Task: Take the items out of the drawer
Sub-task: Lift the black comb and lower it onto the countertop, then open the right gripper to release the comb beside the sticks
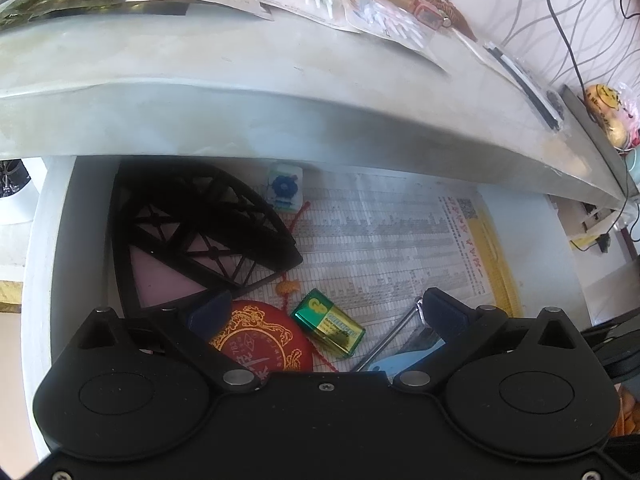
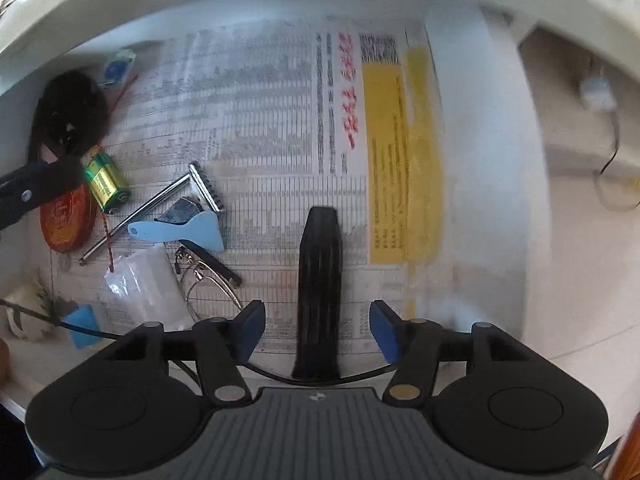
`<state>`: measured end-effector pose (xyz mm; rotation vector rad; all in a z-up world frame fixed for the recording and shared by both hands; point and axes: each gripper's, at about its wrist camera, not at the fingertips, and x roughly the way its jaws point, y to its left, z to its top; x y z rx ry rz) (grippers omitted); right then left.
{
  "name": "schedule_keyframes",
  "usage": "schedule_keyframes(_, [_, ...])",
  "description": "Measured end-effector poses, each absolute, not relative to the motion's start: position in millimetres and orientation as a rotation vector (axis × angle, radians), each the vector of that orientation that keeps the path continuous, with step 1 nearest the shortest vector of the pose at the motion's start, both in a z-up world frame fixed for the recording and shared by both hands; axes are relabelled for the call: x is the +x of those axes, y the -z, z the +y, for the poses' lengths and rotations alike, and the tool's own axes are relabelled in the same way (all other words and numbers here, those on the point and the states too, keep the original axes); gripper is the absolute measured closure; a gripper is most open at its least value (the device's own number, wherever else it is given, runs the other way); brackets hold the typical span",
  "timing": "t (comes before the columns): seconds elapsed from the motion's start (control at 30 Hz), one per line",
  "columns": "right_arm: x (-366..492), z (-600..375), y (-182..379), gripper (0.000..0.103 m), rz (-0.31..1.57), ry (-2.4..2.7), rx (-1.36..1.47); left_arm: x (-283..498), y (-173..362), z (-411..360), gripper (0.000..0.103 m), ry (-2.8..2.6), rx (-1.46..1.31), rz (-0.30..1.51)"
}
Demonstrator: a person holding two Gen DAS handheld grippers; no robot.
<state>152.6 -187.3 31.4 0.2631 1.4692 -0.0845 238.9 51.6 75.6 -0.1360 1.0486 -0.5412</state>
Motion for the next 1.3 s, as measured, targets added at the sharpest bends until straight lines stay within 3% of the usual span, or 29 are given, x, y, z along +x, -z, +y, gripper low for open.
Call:
schedule_keyframes(0.1, [151.5,-190.2,-17.8,0.057,1.478,0.08,0.273,239.5,-75.1,52.4,0.0,0.534,-0.141,1.053])
schedule_keyframes(0.13, [150.6,-189.7,-18.6,0.075,1.472,0.08,0.259,239.8,-75.0,52.7,0.0,0.532,-0.142,1.054])
schedule_keyframes(0.33, [138.2,-188.7,-52.5,0.076,1.335,0.054,0.211,239.6,-75.0,52.7,0.0,0.529,-0.138,1.052])
schedule_keyframes(0.7, [191.2,-202.6,-217.4,0.076,0.973,0.036,-0.032,237.6,-75.9,50.0,0.0,0.528,-0.114,1.044])
schedule_keyframes(0.93, [275.8,-250.0,-200.7,0.076,1.009,0.101,0.061,237.7,-77.0,52.5,0.0,0.484,-0.107,1.03])
schedule_keyframes(1.2, [296.9,-258.5,-185.1,0.075,1.059,0.164,0.057,239.7,-74.8,49.5,0.0,0.486,-0.094,1.044])
schedule_keyframes(1.3, [290.3,-261.4,-185.0,0.07,1.04,0.187,0.069,239.7,-74.9,49.9,0.0,0.488,-0.097,1.043])
